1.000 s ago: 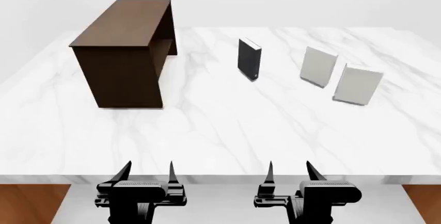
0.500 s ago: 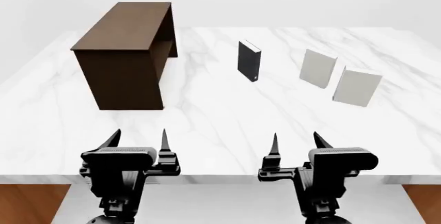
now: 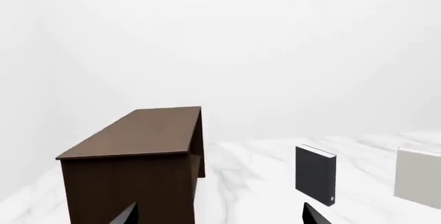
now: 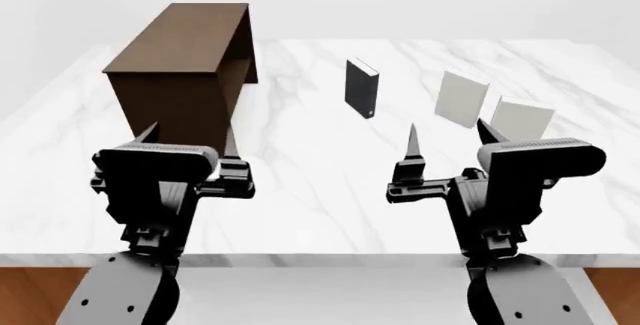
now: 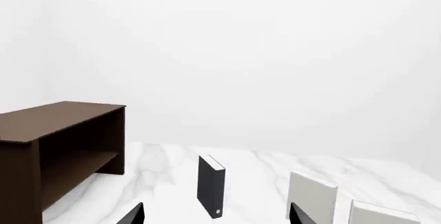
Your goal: Pick up the book on the right and place it under the cabinet shelf.
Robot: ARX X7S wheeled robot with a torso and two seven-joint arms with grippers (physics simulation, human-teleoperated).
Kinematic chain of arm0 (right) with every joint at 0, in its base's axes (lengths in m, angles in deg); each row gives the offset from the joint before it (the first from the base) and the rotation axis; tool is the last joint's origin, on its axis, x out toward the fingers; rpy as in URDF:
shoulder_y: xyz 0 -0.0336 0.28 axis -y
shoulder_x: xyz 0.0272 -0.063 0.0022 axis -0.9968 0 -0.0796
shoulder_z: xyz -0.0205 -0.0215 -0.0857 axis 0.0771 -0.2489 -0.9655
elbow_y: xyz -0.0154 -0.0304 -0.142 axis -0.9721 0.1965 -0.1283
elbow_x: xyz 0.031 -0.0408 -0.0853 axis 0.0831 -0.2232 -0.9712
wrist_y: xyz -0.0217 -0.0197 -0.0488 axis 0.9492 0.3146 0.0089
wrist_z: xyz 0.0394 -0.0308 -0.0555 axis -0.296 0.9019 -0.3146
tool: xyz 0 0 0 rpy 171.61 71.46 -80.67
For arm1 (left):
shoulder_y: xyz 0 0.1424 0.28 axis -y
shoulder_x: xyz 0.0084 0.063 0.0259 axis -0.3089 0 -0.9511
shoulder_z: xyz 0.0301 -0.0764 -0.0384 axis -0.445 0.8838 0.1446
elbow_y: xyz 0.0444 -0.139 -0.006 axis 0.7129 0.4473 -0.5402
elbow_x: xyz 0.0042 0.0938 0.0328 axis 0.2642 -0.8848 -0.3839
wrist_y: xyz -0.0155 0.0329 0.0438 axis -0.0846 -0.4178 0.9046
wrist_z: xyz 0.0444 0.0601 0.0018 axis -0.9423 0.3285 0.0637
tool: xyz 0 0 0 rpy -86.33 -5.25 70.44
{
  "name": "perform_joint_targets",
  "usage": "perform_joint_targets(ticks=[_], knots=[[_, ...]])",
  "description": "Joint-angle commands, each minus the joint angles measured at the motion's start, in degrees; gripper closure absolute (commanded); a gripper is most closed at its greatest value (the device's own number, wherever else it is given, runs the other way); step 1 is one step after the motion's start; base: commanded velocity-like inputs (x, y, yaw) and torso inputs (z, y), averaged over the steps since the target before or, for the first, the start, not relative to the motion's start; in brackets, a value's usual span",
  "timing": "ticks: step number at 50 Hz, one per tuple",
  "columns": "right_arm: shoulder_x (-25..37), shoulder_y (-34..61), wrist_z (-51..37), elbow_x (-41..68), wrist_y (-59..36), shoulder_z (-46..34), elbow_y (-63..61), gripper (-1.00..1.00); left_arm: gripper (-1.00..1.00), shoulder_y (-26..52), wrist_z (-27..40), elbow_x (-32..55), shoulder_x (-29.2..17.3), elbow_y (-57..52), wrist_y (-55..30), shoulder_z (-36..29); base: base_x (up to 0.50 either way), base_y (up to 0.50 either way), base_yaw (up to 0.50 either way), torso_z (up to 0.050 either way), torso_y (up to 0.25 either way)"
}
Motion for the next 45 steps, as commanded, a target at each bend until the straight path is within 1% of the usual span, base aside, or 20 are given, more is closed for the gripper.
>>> perform_joint_targets(ticks=[1,5,15,21,26,37,45], knots=[[1.1,7.9,0.1,2.4,-8.1,1.3,-3.4,-1.00,-1.00,6.0,0.7,0.3,-1.3,-1.0,-5.7,-0.6,0.00,0.00,0.00,0.000,0.000],[1.4,9.2,-0.5,1.8,-8.4,0.9,-2.5,-1.00,-1.00,6.7,2.0,-0.1,-0.9,0.8,-6.5,-0.3,0.00,0.00,0.00,0.000,0.000],[1.5,13.1,-1.2,3.1,-12.1,1.9,-3.8,-1.00,-1.00,11.1,2.4,1.1,-1.7,-3.9,-12.6,-0.2,0.00,0.00,0.00,0.000,0.000],[2.0,17.0,-1.6,3.6,-15.9,1.8,-4.8,-1.00,-1.00,14.7,3.0,0.8,-2.5,-4.8,-16.0,-0.7,0.01,0.00,0.00,0.000,0.000],[2.0,19.8,-1.9,4.2,-18.9,2.0,-5.9,-1.00,-1.00,17.0,2.7,1.0,-3.2,-5.3,-17.2,-0.9,0.10,-0.04,0.00,0.000,0.000],[2.4,22.9,-2.2,5.1,-22.6,1.8,-7.3,-1.00,-1.00,19.9,2.8,1.6,-3.8,-7.7,-20.5,-1.7,0.13,-0.22,0.00,0.000,0.000],[2.8,24.3,-2.0,5.9,-23.9,2.4,-7.9,-1.00,-1.00,20.4,3.0,1.7,-3.8,-7.4,-20.0,-1.9,0.13,-0.24,0.00,0.000,0.000]])
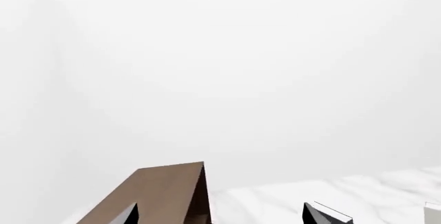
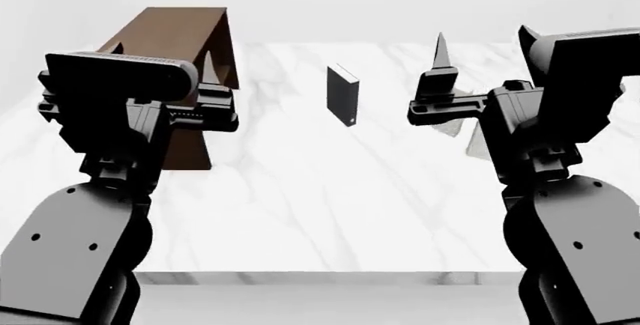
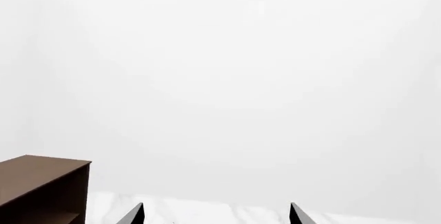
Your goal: Pick up the book on the right and place it under the cabinet shelf.
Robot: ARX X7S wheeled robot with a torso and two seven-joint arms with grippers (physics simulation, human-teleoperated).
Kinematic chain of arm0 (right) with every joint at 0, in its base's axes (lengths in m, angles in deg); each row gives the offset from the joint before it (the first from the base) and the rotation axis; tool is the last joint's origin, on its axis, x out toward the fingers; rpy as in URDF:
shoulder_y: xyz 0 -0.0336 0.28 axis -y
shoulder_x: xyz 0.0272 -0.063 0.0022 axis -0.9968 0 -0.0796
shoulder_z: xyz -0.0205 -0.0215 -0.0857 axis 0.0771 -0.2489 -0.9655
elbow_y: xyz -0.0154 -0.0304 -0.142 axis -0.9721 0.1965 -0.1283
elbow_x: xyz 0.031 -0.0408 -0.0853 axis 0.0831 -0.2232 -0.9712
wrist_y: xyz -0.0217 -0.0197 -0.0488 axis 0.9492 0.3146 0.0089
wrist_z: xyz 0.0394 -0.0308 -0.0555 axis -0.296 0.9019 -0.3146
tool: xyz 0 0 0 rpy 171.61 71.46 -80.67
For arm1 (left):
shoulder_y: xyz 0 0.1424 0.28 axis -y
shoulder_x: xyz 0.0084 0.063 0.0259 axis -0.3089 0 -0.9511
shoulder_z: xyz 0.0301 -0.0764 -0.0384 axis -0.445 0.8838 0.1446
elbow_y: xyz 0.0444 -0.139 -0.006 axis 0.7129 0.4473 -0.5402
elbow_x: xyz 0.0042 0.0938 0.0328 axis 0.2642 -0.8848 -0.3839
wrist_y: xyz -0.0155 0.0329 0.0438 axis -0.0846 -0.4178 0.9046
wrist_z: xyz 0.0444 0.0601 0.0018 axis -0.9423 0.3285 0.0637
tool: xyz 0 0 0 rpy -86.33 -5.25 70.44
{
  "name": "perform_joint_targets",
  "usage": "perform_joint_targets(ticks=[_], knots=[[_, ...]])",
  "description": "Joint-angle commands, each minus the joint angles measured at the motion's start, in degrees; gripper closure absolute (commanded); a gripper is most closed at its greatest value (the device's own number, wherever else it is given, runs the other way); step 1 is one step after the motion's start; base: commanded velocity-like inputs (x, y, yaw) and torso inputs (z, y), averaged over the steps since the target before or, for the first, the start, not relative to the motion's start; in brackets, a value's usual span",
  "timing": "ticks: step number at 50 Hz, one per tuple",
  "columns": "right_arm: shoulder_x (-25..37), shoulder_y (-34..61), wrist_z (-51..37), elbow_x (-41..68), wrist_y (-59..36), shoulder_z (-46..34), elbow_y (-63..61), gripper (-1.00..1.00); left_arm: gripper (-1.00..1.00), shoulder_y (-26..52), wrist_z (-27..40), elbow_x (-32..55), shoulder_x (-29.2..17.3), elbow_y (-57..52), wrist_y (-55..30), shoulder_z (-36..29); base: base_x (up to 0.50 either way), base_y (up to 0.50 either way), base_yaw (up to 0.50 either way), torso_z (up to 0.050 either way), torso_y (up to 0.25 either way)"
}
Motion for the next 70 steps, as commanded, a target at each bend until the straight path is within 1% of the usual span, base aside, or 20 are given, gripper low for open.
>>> perform_joint_targets(ticks=[1,11,16,37,60,70], knots=[[0.5,2.6,0.0,1.0,-2.7,0.5,-1.0,-1.00,-1.00,1.8,0.2,0.3,-0.3,-0.6,-1.0,-0.5,0.13,-0.23,0.00,0.000,0.000],[0.5,3.6,0.0,1.5,-2.9,0.8,-0.6,-1.00,-1.00,3.4,0.4,0.6,-0.5,-0.1,-1.6,-0.8,0.14,-0.19,0.00,0.000,0.000],[0.7,3.4,0.1,1.7,-1.9,1.3,0.1,-1.00,-1.00,2.7,0.4,1.0,-0.1,1.3,-0.1,0.1,0.16,-0.16,0.00,0.000,0.000],[0.9,4.3,-0.6,2.6,-3.2,1.2,-0.5,-1.00,-1.00,3.4,0.9,1.8,-0.5,0.3,-1.2,0.0,0.19,-0.15,0.00,0.000,0.000],[1.5,4.2,-1.1,2.9,-2.5,-0.5,-0.9,-1.00,-1.00,2.5,1.5,2.1,-1.3,0.3,-0.5,0.0,0.23,0.02,0.00,0.000,0.001],[1.5,4.3,-1.3,3.5,-2.6,-0.2,-1.2,-1.00,-1.00,3.7,1.7,2.7,-1.4,-0.5,-1.9,0.4,0.23,0.01,0.00,0.000,0.000]])
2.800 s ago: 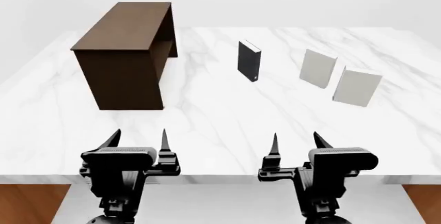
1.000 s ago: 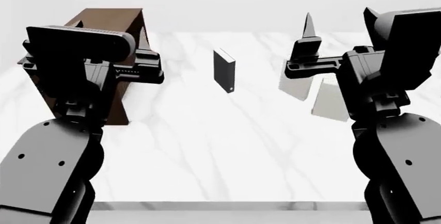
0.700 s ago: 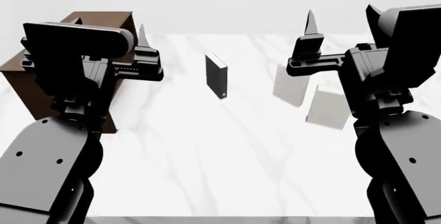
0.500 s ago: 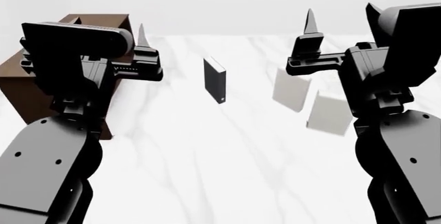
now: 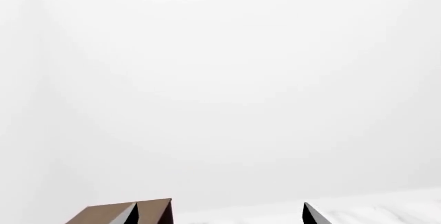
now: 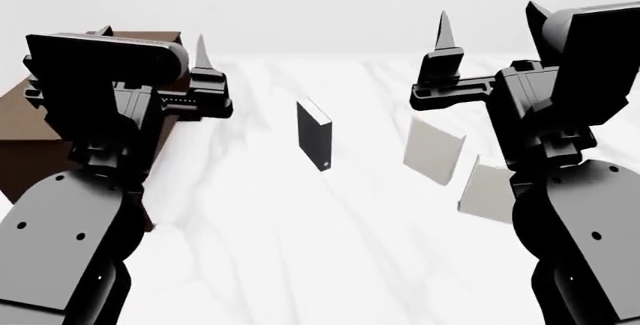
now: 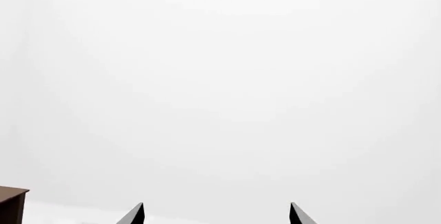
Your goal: Pick up the book on the right and place it under the cabinet shelf.
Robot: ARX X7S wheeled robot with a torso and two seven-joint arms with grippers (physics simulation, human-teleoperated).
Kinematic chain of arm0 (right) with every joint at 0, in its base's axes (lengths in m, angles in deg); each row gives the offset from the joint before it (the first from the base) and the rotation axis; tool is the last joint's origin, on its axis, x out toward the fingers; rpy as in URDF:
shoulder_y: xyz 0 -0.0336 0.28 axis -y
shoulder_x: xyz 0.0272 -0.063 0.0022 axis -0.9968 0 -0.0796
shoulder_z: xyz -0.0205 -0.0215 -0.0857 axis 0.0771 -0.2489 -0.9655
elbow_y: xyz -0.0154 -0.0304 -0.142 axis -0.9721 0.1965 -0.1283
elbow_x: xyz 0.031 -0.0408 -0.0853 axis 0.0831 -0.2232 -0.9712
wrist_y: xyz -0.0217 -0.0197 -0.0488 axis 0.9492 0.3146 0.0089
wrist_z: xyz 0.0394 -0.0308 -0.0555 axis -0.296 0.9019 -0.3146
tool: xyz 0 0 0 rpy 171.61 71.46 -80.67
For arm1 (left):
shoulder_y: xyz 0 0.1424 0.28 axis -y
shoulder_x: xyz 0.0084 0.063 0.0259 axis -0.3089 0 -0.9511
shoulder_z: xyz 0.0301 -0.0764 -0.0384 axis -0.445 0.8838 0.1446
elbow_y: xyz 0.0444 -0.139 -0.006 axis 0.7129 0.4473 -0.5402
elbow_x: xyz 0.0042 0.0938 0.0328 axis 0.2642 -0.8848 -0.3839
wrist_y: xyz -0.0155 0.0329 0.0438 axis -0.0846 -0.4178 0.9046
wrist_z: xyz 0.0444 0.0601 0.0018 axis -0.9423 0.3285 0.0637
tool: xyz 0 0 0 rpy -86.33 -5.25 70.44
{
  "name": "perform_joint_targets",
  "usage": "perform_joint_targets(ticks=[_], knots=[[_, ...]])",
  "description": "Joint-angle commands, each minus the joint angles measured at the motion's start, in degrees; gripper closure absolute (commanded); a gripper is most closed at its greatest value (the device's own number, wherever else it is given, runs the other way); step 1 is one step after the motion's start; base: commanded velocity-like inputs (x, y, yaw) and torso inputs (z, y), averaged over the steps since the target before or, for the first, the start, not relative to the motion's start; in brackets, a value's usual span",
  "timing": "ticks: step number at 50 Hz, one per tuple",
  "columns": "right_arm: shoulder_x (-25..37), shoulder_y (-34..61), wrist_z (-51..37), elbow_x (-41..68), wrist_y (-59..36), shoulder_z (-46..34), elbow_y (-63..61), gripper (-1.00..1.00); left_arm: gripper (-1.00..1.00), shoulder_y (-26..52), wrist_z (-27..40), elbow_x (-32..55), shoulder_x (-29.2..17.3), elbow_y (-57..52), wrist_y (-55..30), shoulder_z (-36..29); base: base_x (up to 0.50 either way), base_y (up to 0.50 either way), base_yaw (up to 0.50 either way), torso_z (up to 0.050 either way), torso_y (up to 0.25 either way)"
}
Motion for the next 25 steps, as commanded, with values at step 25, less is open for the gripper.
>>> perform_joint_targets(ticks=[25], knots=[[0.2,0.9,-0.8,1.7,-1.2,0.2,-0.7,-1.00,-1.00,1.2,0.7,1.0,-0.9,-0.7,-0.9,0.2,0.23,0.00,0.00,0.000,0.001]])
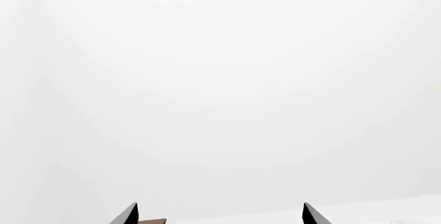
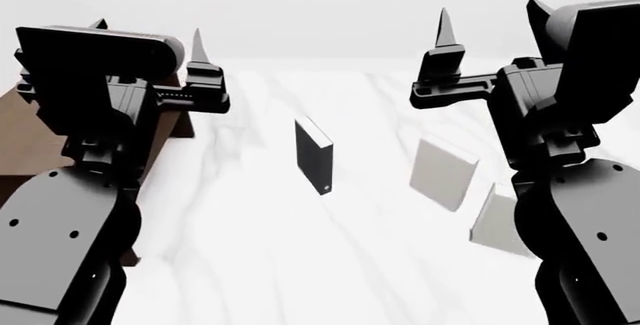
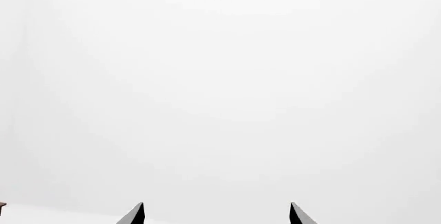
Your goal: Pick up the book on the right and place it under the cabinet shelf.
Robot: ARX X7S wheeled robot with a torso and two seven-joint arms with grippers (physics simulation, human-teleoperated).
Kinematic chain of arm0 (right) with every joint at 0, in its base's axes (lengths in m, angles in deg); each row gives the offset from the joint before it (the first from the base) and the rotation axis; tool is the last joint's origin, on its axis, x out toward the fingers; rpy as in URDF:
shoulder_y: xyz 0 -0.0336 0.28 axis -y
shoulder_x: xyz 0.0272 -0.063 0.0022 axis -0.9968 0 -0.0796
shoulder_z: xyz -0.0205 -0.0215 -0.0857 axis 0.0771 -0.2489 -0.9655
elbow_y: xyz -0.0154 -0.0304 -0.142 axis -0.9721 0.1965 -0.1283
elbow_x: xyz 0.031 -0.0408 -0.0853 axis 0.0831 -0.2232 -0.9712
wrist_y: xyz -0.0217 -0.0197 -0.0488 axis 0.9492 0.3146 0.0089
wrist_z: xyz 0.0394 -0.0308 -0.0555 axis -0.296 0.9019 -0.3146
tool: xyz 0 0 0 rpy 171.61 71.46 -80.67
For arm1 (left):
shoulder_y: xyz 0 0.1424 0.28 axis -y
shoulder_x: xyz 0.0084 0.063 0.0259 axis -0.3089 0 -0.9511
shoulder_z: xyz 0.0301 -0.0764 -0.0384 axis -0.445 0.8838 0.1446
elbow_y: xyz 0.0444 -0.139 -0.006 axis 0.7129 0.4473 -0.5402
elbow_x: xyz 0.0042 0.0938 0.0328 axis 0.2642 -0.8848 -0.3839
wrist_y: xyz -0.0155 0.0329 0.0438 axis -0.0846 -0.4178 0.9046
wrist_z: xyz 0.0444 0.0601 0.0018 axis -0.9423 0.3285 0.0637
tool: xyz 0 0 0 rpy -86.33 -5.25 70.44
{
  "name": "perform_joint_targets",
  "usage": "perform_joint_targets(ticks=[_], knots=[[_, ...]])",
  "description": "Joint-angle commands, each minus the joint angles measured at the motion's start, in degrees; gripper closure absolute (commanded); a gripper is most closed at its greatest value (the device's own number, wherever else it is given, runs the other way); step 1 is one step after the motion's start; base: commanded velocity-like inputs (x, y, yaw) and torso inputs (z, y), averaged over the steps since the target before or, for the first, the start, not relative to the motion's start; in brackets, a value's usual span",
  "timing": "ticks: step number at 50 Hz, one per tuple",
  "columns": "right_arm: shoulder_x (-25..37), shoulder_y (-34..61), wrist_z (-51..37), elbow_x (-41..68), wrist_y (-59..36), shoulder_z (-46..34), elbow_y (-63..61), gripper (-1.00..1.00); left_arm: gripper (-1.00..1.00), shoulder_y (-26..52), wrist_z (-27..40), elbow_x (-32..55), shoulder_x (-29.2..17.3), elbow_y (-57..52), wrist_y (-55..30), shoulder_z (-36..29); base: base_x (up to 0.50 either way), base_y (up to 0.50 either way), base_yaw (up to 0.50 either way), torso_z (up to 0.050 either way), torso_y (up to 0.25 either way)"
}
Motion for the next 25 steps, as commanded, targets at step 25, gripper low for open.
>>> perform_joint_targets(ticks=[25], knots=[[0.2,-0.4,-1.0,1.1,0.5,0.2,0.3,-1.00,-1.00,0.0,0.8,0.7,-0.7,0.1,0.5,0.0,0.23,0.00,0.00,0.000,0.000]])
